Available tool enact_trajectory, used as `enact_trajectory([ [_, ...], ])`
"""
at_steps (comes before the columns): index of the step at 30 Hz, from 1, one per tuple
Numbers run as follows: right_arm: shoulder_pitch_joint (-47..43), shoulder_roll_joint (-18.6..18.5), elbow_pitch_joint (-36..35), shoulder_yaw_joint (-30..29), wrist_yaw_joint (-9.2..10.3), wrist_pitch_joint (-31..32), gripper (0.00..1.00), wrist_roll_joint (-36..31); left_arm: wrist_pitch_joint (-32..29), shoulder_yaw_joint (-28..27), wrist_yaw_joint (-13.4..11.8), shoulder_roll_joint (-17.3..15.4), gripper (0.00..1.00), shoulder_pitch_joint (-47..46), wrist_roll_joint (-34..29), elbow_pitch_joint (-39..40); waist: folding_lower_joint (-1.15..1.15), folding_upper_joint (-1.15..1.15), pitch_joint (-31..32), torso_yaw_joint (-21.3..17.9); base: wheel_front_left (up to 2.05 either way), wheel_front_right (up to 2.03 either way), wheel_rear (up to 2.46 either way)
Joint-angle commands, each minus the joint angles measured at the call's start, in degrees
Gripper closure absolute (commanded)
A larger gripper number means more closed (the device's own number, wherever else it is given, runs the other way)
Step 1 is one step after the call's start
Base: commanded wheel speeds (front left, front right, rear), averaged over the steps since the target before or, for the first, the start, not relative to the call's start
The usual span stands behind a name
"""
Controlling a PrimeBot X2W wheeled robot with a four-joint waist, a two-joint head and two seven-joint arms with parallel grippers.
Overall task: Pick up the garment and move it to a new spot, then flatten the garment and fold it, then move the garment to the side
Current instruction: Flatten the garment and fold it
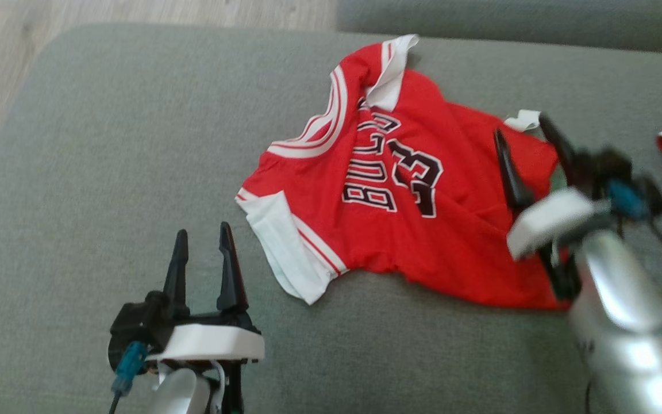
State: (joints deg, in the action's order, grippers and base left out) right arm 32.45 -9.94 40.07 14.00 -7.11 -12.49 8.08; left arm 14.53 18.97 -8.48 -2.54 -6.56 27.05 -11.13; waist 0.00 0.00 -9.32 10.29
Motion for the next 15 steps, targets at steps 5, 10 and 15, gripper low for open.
enact_trajectory([
  [5,-13.17,4.59,-10.33,-7.70,-0.37,-0.82,0.00,-2.75,0.47,-2.10,1.63,-0.33,0.00,0.93,-0.65,-0.51,0.00,0.00,4.71,-2.03,0.00,0.00,0.00],
  [10,-24.23,6.78,-19.07,-13.38,-0.37,-0.70,0.00,-5.14,0.47,-3.00,2.53,-0.64,0.00,3.64,-0.70,-1.96,0.00,0.00,7.94,-3.11,0.00,0.00,0.00],
  [15,-31.14,7.03,-25.59,-12.80,-0.37,0.77,0.00,-1.34,0.47,-3.62,2.78,-1.23,0.00,6.04,-0.62,-2.28,0.00,0.00,9.77,-4.29,0.00,0.00,0.00],
])
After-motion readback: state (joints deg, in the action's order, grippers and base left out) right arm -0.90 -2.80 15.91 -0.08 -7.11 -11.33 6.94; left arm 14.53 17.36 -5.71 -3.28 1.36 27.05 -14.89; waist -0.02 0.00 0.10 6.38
